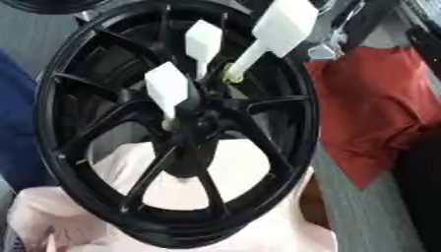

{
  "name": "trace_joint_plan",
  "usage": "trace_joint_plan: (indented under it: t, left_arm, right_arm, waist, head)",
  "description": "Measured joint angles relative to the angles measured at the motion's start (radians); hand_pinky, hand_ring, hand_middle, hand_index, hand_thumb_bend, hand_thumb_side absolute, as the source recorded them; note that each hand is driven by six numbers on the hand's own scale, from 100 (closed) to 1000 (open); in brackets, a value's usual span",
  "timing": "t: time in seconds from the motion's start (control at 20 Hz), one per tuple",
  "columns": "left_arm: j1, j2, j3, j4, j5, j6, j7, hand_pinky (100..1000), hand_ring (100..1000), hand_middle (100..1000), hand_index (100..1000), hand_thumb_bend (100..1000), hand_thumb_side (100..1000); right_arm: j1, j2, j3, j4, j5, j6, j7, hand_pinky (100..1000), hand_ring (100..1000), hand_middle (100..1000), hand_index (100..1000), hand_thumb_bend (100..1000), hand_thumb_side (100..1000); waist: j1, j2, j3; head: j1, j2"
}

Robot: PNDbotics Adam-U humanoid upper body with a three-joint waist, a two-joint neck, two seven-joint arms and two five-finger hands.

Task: Pull the pin out of the wheel hub.

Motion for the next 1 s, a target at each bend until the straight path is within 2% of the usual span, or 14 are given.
trace_joint_plan:
  t: [0.1, 0.3, 0.6, 0.7, 0.8, 0.85, 0.9, 0.95, 1.0]
  left_arm:
    - [0.005, 0.000, 0.005, 0.000, -0.001, -0.002, 0.002, 675, 519, 529, 692, 405, 526]
    - [0.029, 0.002, 0.022, 0.001, -0.004, -0.003, 0.019, 674, 519, 529, 692, 404, 525]
    - [0.052, 0.013, 0.048, 0.000, -0.011, -0.007, 0.048, 673, 518, 529, 691, 403, 522]
    - [0.053, 0.017, 0.051, -0.001, -0.012, -0.009, 0.057, 673, 518, 528, 691, 403, 522]
    - [0.056, 0.019, 0.060, -0.002, -0.014, -0.011, 0.066, 674, 517, 528, 690, 405, 517]
    - [0.057, 0.019, 0.062, -0.004, -0.015, -0.011, 0.071, 674, 517, 528, 690, 403, 517]
    - [0.058, 0.019, 0.064, -0.007, -0.016, -0.012, 0.074, 674, 517, 528, 690, 404, 517]
    - [0.060, 0.019, 0.068, -0.008, -0.017, -0.013, 0.079, 679, 524, 532, 691, 411, 516]
    - [0.060, 0.018, 0.068, -0.008, -0.017, -0.012, 0.083, 681, 527, 534, 691, 413, 517]
  right_arm:
    - [0.040, 0.000, -0.031, 0.000, -0.026, -0.013, -0.013, 398, 453, 262, 428, 100, 100]
    - [0.137, 0.001, -0.118, 0.005, -0.078, -0.023, -0.028, 385, 445, 253, 424, 100, 100]
    - [0.282, 0.051, -0.261, 0.093, -0.152, -0.010, -0.089, 389, 451, 251, 425, 100, 100]
    - [0.332, 0.090, -0.312, 0.128, -0.155, -0.002, -0.118, 414, 469, 290, 470, 100, 100]
    - [0.384, 0.136, -0.365, 0.159, -0.142, 0.003, -0.150, 483, 505, 347, 528, 100, 100]
    - [0.413, 0.162, -0.393, 0.172, -0.132, 0.002, -0.166, 590, 591, 461, 637, 100, 100]
    - [0.439, 0.188, -0.420, 0.181, -0.119, 0.003, -0.183, 643, 643, 521, 685, 631, 100]
    - [0.467, 0.217, -0.448, 0.187, -0.103, 0.008, -0.200, 708, 734, 632, 770, 183, 100]
    - [0.495, 0.245, -0.475, 0.189, -0.087, 0.016, -0.217, 737, 772, 684, 797, 185, 100]
  waist:
    - [0.002, -0.001, -0.008]
    - [0.009, -0.022, -0.087]
    - [0.042, -0.023, -0.193]
    - [0.052, -0.023, -0.216]
    - [0.063, -0.022, -0.248]
    - [0.069, -0.020, -0.260]
    - [0.077, -0.015, -0.268]
    - [0.084, -0.008, -0.275]
    - [0.088, -0.002, -0.280]
  head:
    - [0.020, 0.000]
    - [0.107, 0.000]
    - [0.251, 0.000]
    - [0.289, 0.000]
    - [0.321, -0.001]
    - [0.333, -0.001]
    - [0.344, -0.001]
    - [0.354, -0.001]
    - [0.360, -0.002]
